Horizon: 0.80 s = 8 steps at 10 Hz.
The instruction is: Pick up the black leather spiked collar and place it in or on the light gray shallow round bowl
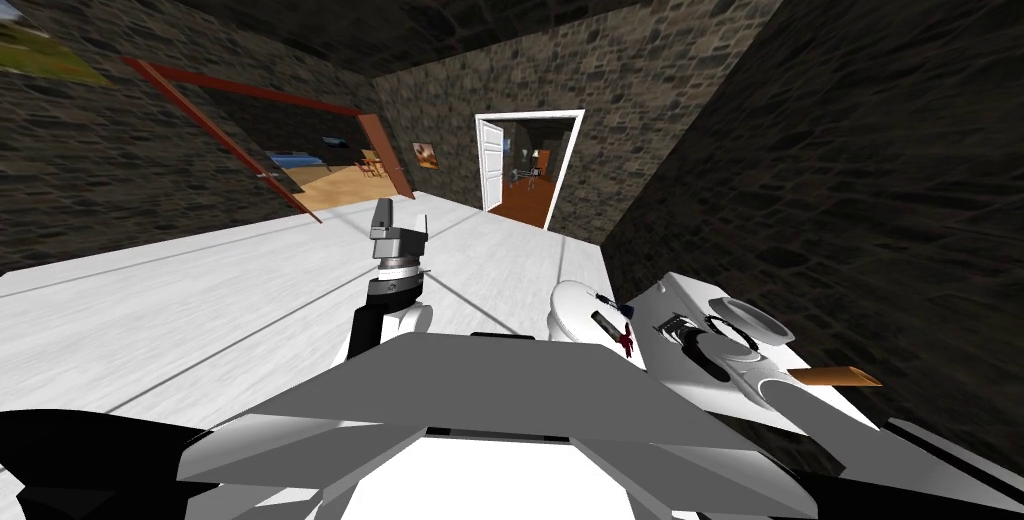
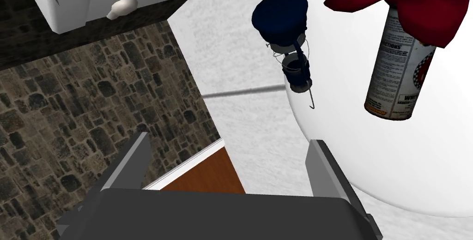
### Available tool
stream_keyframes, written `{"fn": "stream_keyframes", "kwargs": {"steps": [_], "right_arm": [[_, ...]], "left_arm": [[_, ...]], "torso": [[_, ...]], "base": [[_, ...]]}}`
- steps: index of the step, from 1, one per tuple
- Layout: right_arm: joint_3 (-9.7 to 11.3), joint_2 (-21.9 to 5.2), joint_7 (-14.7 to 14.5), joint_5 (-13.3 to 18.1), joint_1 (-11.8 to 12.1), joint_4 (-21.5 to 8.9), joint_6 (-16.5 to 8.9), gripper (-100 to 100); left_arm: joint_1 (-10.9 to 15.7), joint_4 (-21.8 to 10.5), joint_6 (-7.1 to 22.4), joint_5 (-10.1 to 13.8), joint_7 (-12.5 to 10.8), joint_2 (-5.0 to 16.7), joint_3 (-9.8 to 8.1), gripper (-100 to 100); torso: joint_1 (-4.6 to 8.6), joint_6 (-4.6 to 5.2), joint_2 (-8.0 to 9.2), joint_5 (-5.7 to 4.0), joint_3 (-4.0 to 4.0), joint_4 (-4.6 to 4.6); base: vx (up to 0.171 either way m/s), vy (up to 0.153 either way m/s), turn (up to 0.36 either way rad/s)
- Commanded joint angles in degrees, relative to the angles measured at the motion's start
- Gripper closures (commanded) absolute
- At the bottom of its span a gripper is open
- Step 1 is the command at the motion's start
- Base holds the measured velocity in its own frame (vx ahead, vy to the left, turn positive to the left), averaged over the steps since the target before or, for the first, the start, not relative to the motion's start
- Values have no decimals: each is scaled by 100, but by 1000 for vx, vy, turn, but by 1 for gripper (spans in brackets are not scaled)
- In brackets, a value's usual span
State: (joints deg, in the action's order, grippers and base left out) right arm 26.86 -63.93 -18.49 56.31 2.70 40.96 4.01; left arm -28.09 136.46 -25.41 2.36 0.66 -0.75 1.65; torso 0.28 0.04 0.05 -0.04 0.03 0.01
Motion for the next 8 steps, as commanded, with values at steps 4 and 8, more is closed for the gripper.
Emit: {"fn": "stream_keyframes", "kwargs": {"steps": [4, 8], "right_arm": [[326, -399, 130, 166, -124, -484, -43, -100], [815, -554, 316, 191, -173, -581, -3, -100]], "left_arm": [[0, 0, 0, 0, 0, 0, 0, 0], [0, 0, 0, 0, 0, 1, -1, 0]], "torso": [[10, 1, 3, -2, 2, 1], [26, 3, 5, -4, 3, 1]], "base": [[14, -84, -54], [2, -101, -43]]}}
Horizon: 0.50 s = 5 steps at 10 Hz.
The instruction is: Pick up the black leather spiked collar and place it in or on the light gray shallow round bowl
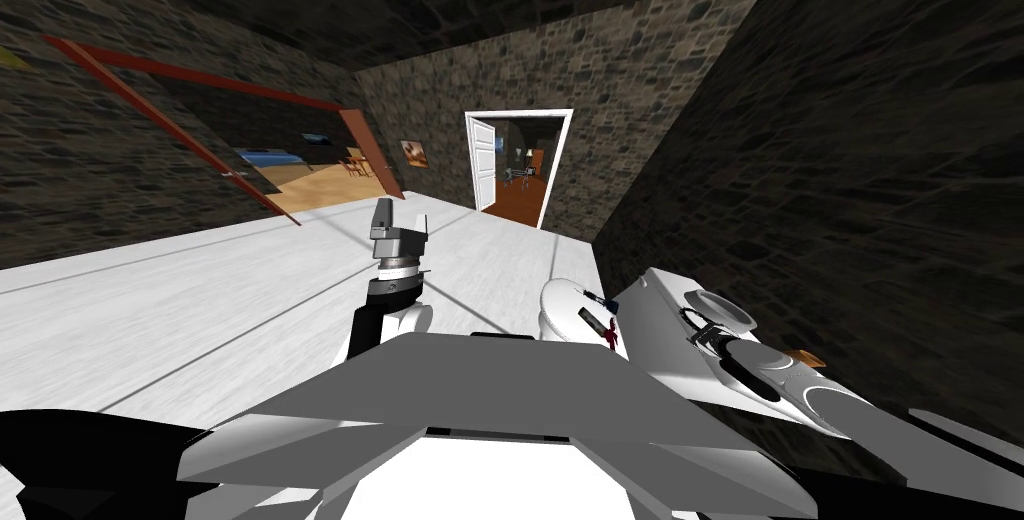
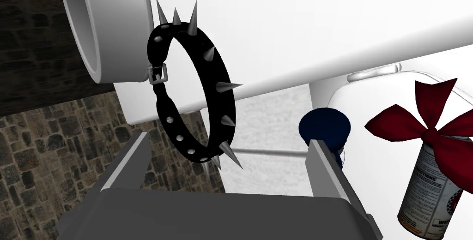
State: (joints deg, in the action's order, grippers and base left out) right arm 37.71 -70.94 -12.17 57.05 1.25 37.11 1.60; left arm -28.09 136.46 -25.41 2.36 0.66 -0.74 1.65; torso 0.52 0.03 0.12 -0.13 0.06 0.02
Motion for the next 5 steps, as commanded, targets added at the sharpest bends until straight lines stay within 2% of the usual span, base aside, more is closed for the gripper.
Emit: {"fn": "stream_keyframes", "kwargs": {"steps": [1, 2, 3, 4, 5], "right_arm": [[-286, 147, -286, 117, -28, -286, 238, -100], [-515, 147, -425, 117, -28, -296, 238, -100], [-604, 147, -425, 117, -28, -296, 238, -100], [-450, 96, -338, 93, -5, -227, 206, -100], [-459, 92, -337, 91, -3, -224, 203, 0]], "left_arm": [[0, 0, 0, 0, 0, 0, 0, 0], [0, 0, 0, 0, 0, 0, 0, 0], [0, 0, 0, 0, 0, -1, 1, 0], [0, 0, 0, 0, 0, -1, 1, 0], [0, 0, 0, 0, 0, -1, 1, 0]], "torso": [[0, 0, 0, 0, 0, 0], [-19, -1, 1, 4, 1, 0], [-37, -1, 1, 10, 1, 1], [-48, -1, 0, 13, 0, 1], [-50, -1, 0, 13, 0, 0]], "base": [[-6, -56, 12], [-4, -11, 4], [-1, 10, -3], [0, 5, -2], [0, 0, 0]]}}
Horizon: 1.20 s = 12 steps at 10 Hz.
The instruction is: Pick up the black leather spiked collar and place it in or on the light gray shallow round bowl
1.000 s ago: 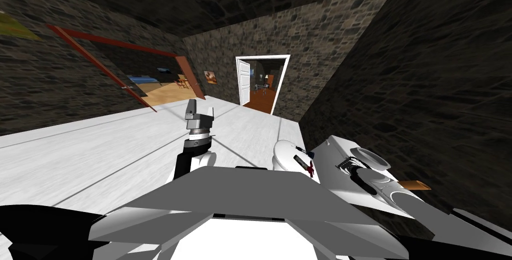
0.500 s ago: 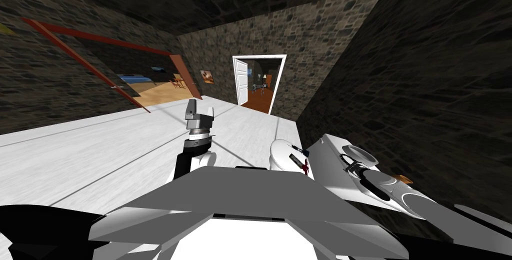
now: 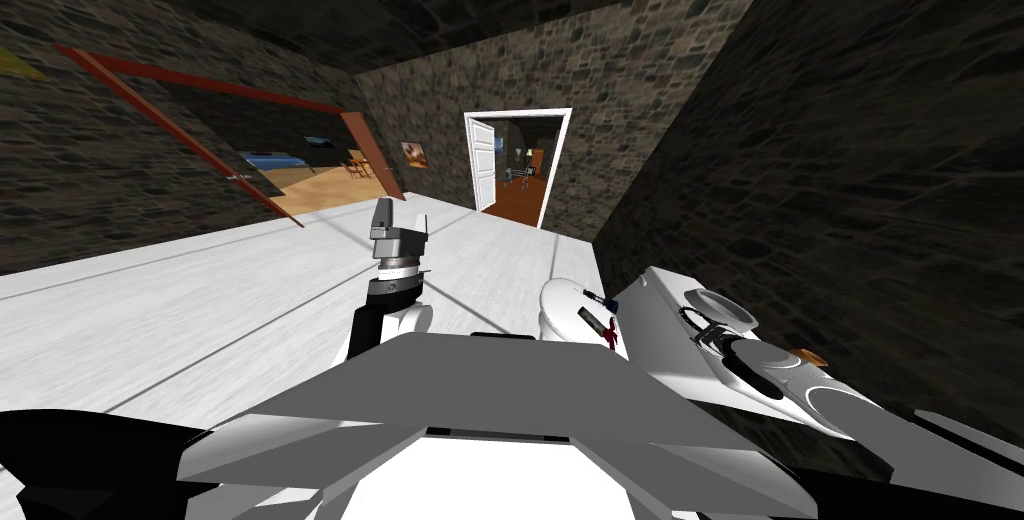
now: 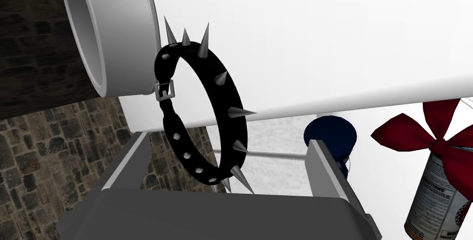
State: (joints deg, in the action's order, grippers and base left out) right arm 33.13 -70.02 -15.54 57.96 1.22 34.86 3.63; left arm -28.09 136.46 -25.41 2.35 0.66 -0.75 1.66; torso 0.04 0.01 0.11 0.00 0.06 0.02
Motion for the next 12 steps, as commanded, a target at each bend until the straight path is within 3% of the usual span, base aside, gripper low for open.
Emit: {"fn": "stream_keyframes", "kwargs": {"steps": [1, 2, 3, 7, 8, 9, 10, 11, 12], "right_arm": [[8, 167, -50, -4, 20, -62, -130, -100], [-90, 131, -82, 15, 25, -65, -36, -100], [-103, 146, -108, 18, 27, -74, -47, 100], [-101, 153, -101, 15, 26, -67, -37, 100], [-101, 153, -102, 15, 26, -67, -37, 0], [-101, 153, -102, 15, 26, -67, -37, 100], [-101, 153, -102, 15, 26, -67, -37, 0], [-12, -47, -161, -63, 74, -82, 59, 100], [-331, -30, -197, -63, 74, -82, 59, 100]], "left_arm": [[0, 0, 0, 0, 0, 0, 0, 0], [0, 0, 0, 0, 0, 1, -1, 0], [0, 0, 0, 0, 0, 0, -1, 0], [0, 0, 0, 0, 0, 0, 0, 0], [0, 0, 0, 0, 0, 0, 0, 0], [0, 0, 0, 0, 0, 0, 0, 0], [0, 0, 0, 0, 0, 0, 0, 0], [0, 0, 0, 0, 0, 0, 0, 0], [0, 0, 0, 0, 0, 0, 0, 0]], "torso": [[0, 0, 0, 0, 0, 0], [28, -2, -9, -6, -5, -2], [22, 0, -8, -6, -5, -2], [27, -1, -9, -5, -6, -3], [29, 0, -9, -6, -6, -3], [29, 0, -9, -6, -6, -3], [29, 0, -9, -5, -6, -3], [29, 0, -9, -5, -6, -3], [28, 23, 19, -1, 8, -1]], "base": [[31, -84, 60], [19, -56, 26], [2, -7, -2], [0, 2, 0], [0, 0, 0], [0, 0, 0], [0, 0, 0], [-69, 13, -111], [-88, 9, -142]]}}
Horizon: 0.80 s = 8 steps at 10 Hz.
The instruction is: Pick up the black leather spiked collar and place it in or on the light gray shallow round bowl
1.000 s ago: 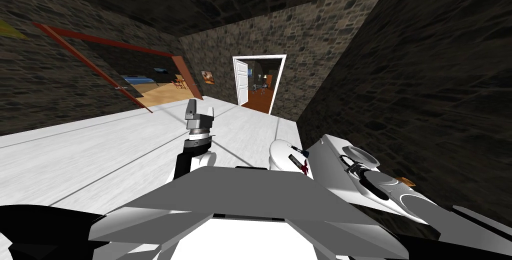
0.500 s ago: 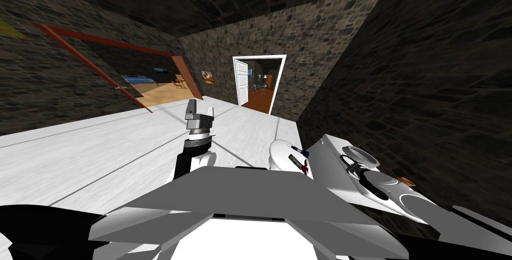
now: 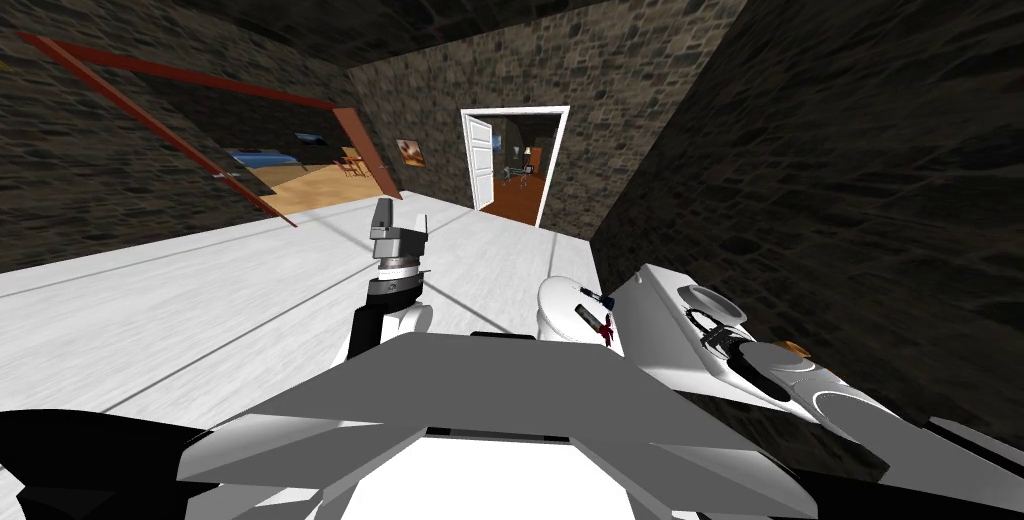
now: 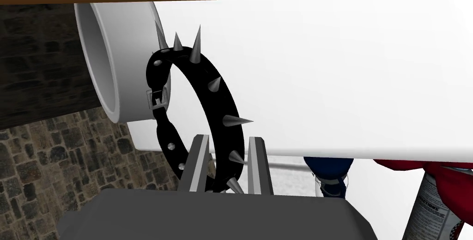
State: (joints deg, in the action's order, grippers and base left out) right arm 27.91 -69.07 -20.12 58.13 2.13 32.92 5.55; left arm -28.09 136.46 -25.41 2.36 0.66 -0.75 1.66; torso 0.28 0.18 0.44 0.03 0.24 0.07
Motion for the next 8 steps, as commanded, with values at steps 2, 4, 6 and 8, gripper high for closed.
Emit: {"fn": "stream_keyframes", "kwargs": {"steps": [2, 4, 6, 8], "right_arm": [[510, -142, 297, -80, -17, 112, -132, 100], [624, -320, 233, -160, 28, 133, 3, 100], [665, -384, 211, -189, 44, 144, 54, 100], [791, -582, 151, -274, 93, 190, 213, 100]], "left_arm": [[0, 0, 0, 0, 0, 0, 0, 0], [0, 0, 0, 0, 0, 0, 0, 0], [0, 0, 0, 0, 0, 0, 0, 0], [0, 0, 0, 0, 0, 0, 0, 0]], "torso": [[-2, -12, -10, -4, -5, 0], [2, -12, -30, -8, -18, -7], [9, 10, -4, -3, -5, -6], [12, 10, -8, -3, -7, -7]], "base": [[-31, 0, 5], [-28, -5, -64], [-56, -15, -66], [-41, -31, -75]]}}
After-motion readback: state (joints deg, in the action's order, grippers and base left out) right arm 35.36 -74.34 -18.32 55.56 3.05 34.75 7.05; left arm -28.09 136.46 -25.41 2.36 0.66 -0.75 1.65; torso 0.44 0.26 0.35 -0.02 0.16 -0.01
